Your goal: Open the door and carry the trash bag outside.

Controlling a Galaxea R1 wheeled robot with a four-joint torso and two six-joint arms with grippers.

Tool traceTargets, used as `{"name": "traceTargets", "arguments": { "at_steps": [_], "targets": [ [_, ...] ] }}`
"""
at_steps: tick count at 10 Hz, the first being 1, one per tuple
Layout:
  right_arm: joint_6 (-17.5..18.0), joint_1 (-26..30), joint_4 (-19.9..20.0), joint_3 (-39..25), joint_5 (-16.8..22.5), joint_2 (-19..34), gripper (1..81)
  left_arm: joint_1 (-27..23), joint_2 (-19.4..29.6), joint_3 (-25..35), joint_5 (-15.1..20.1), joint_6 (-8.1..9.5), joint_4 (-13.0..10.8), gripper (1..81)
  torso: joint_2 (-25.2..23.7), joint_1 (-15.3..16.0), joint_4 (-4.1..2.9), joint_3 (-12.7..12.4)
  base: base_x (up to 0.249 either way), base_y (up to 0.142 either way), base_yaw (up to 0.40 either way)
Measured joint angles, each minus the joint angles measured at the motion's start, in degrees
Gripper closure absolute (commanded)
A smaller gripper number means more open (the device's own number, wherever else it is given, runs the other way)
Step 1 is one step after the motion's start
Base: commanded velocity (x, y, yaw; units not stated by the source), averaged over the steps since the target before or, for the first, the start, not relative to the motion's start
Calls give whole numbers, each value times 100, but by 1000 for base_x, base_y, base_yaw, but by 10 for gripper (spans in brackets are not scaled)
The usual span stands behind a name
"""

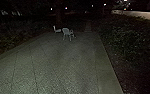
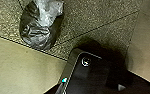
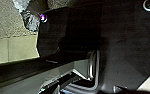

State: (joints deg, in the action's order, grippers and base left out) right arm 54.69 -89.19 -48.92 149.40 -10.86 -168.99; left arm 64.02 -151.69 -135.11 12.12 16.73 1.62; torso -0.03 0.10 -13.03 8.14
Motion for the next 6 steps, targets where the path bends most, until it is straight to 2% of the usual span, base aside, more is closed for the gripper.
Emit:
{"name": "traceTargets", "arguments": {
  "at_steps": [1,2,3,4,6],
  "targets": [
    [2,-11,-2,0,4,0,10,301,-157,-124,-179,-17,-89,10,-2,-2,2,-207,0,0,0],
    [2,-15,-2,0,1,-32,10,595,-350,-243,-344,-27,-244,10,-7,-7,40,-378,0,0,0],
    [2,-37,-2,0,1,-48,10,879,-597,-358,-449,-39,-396,10,-9,-10,147,-524,0,0,0],
    [5,-87,-9,-2,1,-78,10,1095,-818,-433,-492,-46,-541,10,-11,-10,284,-684,0,0,0],
    [5,-130,-17,-2,15,-76,10,1213,-1201,-775,-628,-74,-827,10,-15,-17,566,-974,0,0,0]
  ]
}}
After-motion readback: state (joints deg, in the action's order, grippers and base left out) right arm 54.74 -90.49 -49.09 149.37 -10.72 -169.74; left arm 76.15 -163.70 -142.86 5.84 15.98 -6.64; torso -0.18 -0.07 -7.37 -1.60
